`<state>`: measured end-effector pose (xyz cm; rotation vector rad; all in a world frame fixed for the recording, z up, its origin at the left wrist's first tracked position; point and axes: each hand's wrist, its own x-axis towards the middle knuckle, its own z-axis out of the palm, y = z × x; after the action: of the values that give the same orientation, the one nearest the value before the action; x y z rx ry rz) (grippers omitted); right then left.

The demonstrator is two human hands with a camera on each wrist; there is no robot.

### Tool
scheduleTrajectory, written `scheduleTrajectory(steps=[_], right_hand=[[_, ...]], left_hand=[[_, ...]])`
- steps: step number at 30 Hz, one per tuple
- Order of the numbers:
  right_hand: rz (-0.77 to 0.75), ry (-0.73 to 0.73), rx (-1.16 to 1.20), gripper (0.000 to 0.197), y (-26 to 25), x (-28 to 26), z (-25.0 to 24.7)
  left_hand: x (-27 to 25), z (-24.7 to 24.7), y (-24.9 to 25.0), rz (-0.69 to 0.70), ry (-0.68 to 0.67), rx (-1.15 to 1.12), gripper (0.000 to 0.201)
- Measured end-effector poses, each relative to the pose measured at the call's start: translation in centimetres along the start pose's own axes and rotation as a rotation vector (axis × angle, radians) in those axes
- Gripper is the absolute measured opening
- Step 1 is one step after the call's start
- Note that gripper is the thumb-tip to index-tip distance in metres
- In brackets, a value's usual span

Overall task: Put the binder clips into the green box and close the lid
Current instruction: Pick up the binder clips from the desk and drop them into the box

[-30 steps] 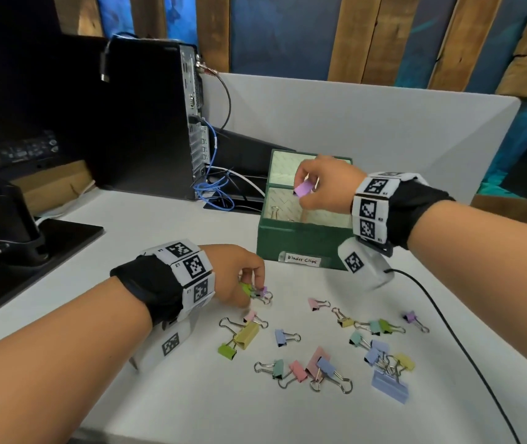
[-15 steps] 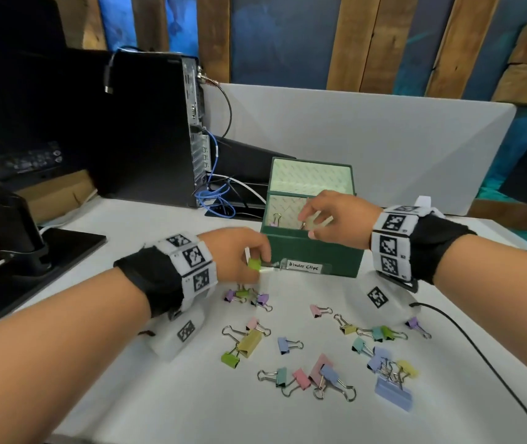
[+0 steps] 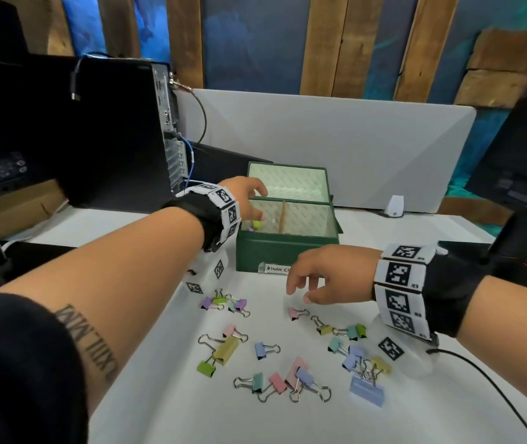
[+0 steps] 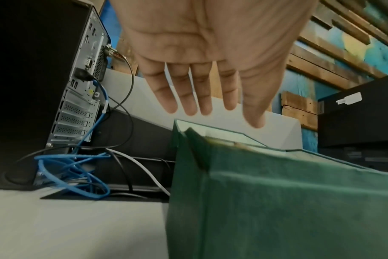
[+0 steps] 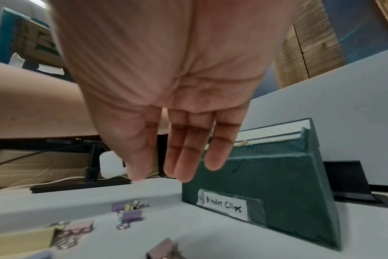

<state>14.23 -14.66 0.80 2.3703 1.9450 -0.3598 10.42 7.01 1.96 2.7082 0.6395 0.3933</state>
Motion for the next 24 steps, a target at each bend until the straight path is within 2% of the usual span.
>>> scheduleTrajectory(steps=[2, 5, 10, 15, 18, 21, 24], right_hand=[[-0.024, -0.021, 0.023, 0.024, -0.2, -0.3, 0.1], [-0.064, -0.08, 0.058, 0.023, -0.9, -0.5, 0.4], [-0.083, -0.204, 0.058, 0.024, -2.5, -0.8, 1.4], [-0.047, -0.281, -0.007, 0.039, -4.1, -0.8, 2.6], [-0.037, -0.29, -0.071, 0.044, -4.3, -0.6, 3.1], [-0.042, -0.288, -0.092, 0.042, -4.4, -0.3, 3.5], [-0.05, -0.279, -0.083, 0.036, -4.3, 0.1, 3.7]], left_hand=[[-0.7, 0.2, 0.1, 0.004, -0.004, -0.019, 0.049], [-3.5, -0.4, 0.6, 0.084, -0.035, -0.056, 0.039], [-9.6, -0.1, 1.0, 0.16, -0.479, 0.106, 0.031], [-12.6, 1.1, 0.6, 0.157, -0.732, 0.313, 0.03], [-13.1, 1.7, 0.7, 0.168, -0.789, 0.397, 0.036], [-13.4, 2.2, 0.7, 0.193, -0.78, 0.442, 0.044], [-13.3, 2.5, 0.6, 0.199, -0.751, 0.403, 0.043]])
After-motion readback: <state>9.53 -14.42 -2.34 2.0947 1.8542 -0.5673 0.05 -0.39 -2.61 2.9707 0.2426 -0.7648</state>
